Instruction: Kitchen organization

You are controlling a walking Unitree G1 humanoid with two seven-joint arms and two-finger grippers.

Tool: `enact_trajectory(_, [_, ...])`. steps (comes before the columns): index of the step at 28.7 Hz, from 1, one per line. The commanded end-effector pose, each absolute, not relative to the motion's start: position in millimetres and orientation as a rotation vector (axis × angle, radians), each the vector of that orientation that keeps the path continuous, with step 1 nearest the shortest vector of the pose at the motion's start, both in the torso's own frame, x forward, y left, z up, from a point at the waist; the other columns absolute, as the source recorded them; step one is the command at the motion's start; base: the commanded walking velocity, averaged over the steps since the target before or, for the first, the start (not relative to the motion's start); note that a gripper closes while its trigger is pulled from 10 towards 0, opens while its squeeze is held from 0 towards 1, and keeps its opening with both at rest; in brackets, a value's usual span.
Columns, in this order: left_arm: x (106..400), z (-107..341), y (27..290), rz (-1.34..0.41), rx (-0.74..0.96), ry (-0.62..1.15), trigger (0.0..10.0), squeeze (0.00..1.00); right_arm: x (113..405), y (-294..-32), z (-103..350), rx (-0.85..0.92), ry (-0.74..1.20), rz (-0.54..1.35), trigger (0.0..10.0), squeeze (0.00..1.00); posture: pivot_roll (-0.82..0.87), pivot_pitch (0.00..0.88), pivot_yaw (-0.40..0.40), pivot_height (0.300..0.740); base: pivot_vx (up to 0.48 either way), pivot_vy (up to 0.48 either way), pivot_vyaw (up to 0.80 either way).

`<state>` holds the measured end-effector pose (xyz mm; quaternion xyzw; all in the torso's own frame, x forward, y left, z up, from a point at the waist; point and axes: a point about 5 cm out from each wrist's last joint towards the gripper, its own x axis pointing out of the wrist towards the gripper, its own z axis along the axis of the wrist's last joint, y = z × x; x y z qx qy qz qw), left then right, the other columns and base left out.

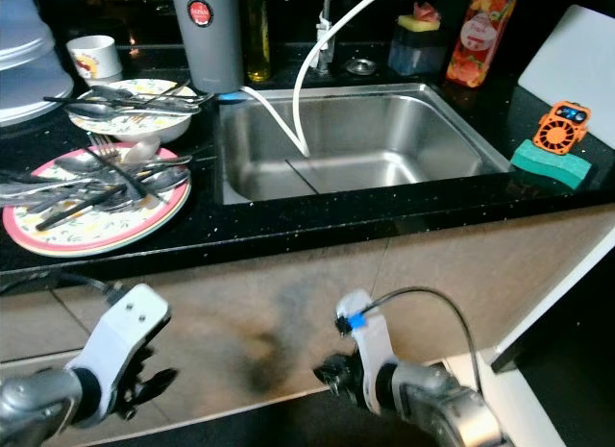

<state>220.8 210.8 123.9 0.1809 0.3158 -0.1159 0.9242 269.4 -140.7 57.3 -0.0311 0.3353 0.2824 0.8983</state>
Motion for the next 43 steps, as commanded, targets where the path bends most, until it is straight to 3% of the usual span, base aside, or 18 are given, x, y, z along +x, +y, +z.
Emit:
enact_trajectory(1, [220,115,215,-0.182,0.377,0.66,10.0,0.0,268,-146,46,-0.09,0.731,0.528,10.0,0.0,0.06,0.146,-0.031,0.74,0.0,0.0,0.0])
enact_trajectory(3, [224,96,221,-0.08,0.304,0.668,10.0,0.0,268,-149,25,-0.094,0.788,0.426,10.0,0.0,0.06,0.141,-0.036,0.74,0.0,0.0,0.0])
enact_trajectory(8, [223,60,224,-0.019,0.186,0.766,10.0,0.0,261,-143,1,-0.073,0.856,0.395,10.0,0.0,0.03,0.136,-0.033,0.74,0.0,0.0,0.0])
enact_trajectory(19, [234,10,228,-0.005,0.139,0.767,10.0,0.0,229,-142,-55,-0.081,1.069,0.279,10.0,0.0,0.03,0.137,-0.049,0.74,0.0,0.0,0.0])
enact_trajectory(28, [256,10,238,0.059,0.132,0.697,10.0,0.0,246,-134,-49,-0.048,1.001,0.228,10.0,0.0,0.03,0.143,-0.068,0.74,0.0,0.0,0.0])
enact_trajectory(33, [261,4,235,0.021,0.136,0.705,10.0,0.0,251,-132,-47,0.119,0.994,0.122,10.0,0.0,0.04,0.141,-0.033,0.74,0.0,0.0,0.0])
enact_trajectory(35, [261,-4,225,-0.037,0.091,0.717,10.0,0.0,245,-131,-52,0.209,1.011,0.085,10.0,0.0,0.05,0.143,-0.019,0.74,0.0,0.0,0.0])
enact_trajectory(43, [246,-26,220,-0.001,-0.035,0.797,10.0,0.0,236,-130,-58,0.182,1.016,0.124,10.0,0.0,0.06,0.142,0.019,0.74,0.0,0.0,0.0])
